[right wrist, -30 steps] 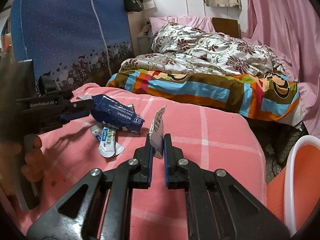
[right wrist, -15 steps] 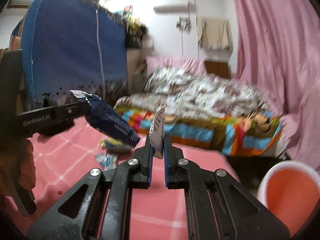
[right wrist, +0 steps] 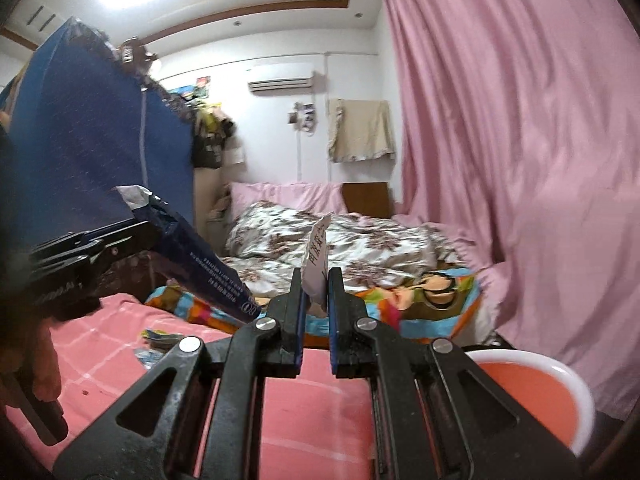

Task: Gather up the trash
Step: 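Carry both items over the orange bucket and open both tools to drop them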

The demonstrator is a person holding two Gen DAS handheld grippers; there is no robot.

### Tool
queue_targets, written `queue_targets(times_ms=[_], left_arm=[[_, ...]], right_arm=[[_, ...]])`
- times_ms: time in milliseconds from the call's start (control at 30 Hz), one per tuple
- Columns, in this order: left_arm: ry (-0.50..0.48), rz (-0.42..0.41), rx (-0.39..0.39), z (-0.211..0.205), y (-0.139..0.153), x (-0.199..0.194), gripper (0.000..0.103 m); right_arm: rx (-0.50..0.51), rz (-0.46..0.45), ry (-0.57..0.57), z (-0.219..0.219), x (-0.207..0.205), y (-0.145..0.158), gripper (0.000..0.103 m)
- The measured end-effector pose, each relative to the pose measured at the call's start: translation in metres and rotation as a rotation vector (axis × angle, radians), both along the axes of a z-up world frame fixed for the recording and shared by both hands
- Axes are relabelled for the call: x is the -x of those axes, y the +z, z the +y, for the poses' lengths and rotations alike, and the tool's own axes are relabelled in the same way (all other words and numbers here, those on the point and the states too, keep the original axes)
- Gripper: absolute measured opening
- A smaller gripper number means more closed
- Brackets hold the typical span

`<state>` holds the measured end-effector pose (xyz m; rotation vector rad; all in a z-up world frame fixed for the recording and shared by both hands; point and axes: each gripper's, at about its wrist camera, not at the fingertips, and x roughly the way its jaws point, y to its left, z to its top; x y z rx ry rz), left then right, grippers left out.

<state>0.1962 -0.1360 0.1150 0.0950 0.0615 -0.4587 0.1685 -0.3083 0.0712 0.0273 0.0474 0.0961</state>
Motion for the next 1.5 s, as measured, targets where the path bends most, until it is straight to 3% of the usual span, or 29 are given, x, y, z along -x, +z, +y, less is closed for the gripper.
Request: queue_targets(times_ms=[400,667,967,1333,1500], left_arm=[[-0.177,-0.01,-0.106,-0.11,-0.016,0.01,0.022],[-0.248,0.086,-0.168,-0.162,-0.045,0.0,0.022],[-0.272,0.246,-0.187,-0.181,-0.071,-0.013,0.022],[-0.3,0.408,-0.178,-0.194,-0.083,-0.036,0.023],[-0.297,0.427,-0.201,-0.197,-0.084,-0.036,0.024]], right_arm=[[-0.11,0.066,-0.159,-0.087,0.023,-0.011,0.017],[-0.17,0.211,-0.241,-0.134,0.019,-0.035,0.018],[-0.211,0.349,-0.259,-0.161,0.014,-0.057,0.018],[-0.239,0.413,-0.266,-0.174,0.016,-0.068,0.019],[-0.245,0.434,-0.265,-0.175,0.01,-0.067,0.022]])
